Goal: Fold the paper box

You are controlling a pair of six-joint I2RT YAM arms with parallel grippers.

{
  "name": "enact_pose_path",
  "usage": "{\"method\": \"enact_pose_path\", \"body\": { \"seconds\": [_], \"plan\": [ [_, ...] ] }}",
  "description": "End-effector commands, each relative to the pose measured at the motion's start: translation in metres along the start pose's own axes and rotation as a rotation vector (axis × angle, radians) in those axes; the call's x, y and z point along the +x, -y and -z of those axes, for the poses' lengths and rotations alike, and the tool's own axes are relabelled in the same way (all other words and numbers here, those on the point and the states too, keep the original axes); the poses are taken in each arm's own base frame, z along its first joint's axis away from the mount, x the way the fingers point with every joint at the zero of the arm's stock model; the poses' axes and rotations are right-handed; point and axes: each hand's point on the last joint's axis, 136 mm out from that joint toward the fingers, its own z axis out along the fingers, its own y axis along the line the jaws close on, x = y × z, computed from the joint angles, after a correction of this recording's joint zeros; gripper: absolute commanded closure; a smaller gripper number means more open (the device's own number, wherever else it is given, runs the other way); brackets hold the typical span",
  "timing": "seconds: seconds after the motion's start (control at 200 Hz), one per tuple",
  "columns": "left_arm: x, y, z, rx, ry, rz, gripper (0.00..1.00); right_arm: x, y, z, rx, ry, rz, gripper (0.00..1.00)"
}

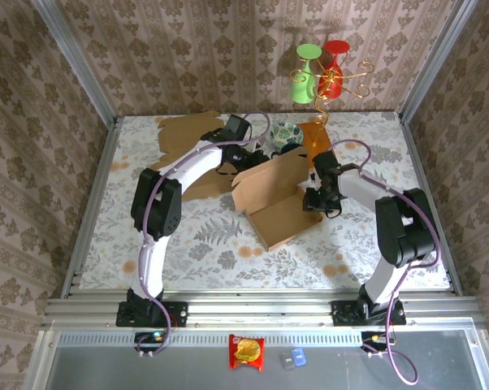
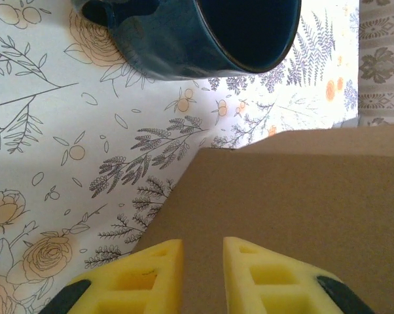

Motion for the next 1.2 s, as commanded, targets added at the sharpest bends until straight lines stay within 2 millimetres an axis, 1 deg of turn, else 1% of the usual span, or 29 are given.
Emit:
{"method": "enact_pose_path", "body": {
  "seconds": [0.0,0.07,0.195,0.28,0.35,0.415,0.44,0.455,0.495,0.56,0.625,0.715,0.75,0.815,0.83,0.84,0.87,0.905,0.98,0.99,1.025,1.12,1.14,1.155,1.195],
  "plan": [
    [-0.006,0.005,0.005,0.017,-0.007,-0.033,0.76,0.005,-0.003,0.011,0.004,0.051,-0.124,0.64],
    [-0.007,0.006,0.004,0.017,-0.01,-0.038,0.76,0.012,-0.009,0.015,-0.01,0.066,-0.179,0.65],
    [-0.01,0.005,0.004,0.019,-0.016,-0.045,0.76,0.021,-0.031,0.028,-0.061,0.113,-0.243,0.64],
    [-0.012,0.003,0.005,0.018,-0.012,-0.048,0.76,0.026,-0.045,0.036,-0.101,0.128,-0.269,0.57],
    [-0.013,0.004,0.007,0.014,-0.011,-0.061,0.76,0.026,-0.05,0.046,-0.127,0.149,-0.264,0.51],
    [-0.014,0.004,0.007,0.01,-0.013,-0.068,0.76,0.022,-0.045,0.061,-0.108,0.192,-0.217,0.46],
    [-0.014,0.004,0.007,0.009,-0.012,-0.07,0.76,0.02,-0.041,0.063,-0.091,0.2,-0.191,0.46],
    [-0.014,0.004,0.007,0.008,-0.013,-0.071,0.76,0.016,-0.042,0.073,-0.104,0.232,-0.169,0.45],
    [-0.015,0.004,0.008,0.009,-0.012,-0.074,0.76,0.011,-0.041,0.084,-0.112,0.263,-0.12,0.44],
    [-0.015,0.005,0.007,0.007,-0.013,-0.08,0.76,0.002,-0.043,0.103,-0.13,0.313,0.008,0.44],
    [-0.016,0.006,0.007,0.006,-0.01,-0.085,0.76,-0.005,-0.04,0.12,-0.107,0.359,0.133,0.44],
    [-0.016,0.007,0.007,0.005,-0.01,-0.091,0.76,-0.016,-0.036,0.137,-0.083,0.43,0.287,0.44],
    [-0.017,0.007,0.007,-0.001,-0.009,-0.096,0.76,-0.02,-0.034,0.139,-0.083,0.453,0.336,0.44],
    [-0.016,0.007,0.007,-0.009,-0.012,-0.102,0.76,-0.023,-0.035,0.14,-0.143,0.473,0.444,0.44],
    [-0.016,0.007,0.007,-0.012,-0.012,-0.103,0.76,-0.022,-0.034,0.139,-0.161,0.467,0.461,0.43],
    [-0.016,0.007,0.007,-0.013,-0.013,-0.104,0.76,-0.026,-0.036,0.141,-0.177,0.487,0.476,0.42],
    [-0.016,0.008,0.007,-0.013,-0.014,-0.104,0.76,-0.027,-0.037,0.141,-0.226,0.497,0.512,0.4],
    [-0.016,0.009,0.008,-0.013,-0.015,-0.109,0.76,-0.029,-0.037,0.141,-0.266,0.506,0.551,0.39],
    [-0.014,0.01,0.008,-0.016,-0.023,-0.114,0.76,-0.038,-0.031,0.142,-0.265,0.527,0.603,0.35],
    [-0.015,0.006,0.009,-0.038,-0.015,-0.114,0.76,-0.04,-0.03,0.142,-0.265,0.528,0.608,0.35],
    [-0.016,0.006,0.01,-0.047,-0.01,-0.118,0.76,-0.044,-0.031,0.143,-0.272,0.529,0.632,0.34],
    [-0.015,0.006,0.011,-0.052,-0.011,-0.123,0.76,-0.051,-0.037,0.143,-0.305,0.499,0.712,0.32],
    [-0.015,0.005,0.011,-0.052,-0.011,-0.122,0.76,-0.048,-0.038,0.144,-0.316,0.479,0.721,0.32],
    [-0.016,0.006,0.011,-0.052,-0.01,-0.124,0.76,-0.048,-0.038,0.136,-0.328,0.445,0.722,0.32],
    [-0.015,0.006,0.011,-0.055,-0.012,-0.126,0.76,-0.049,-0.039,0.132,-0.343,0.409,0.733,0.33]
  ]
}}
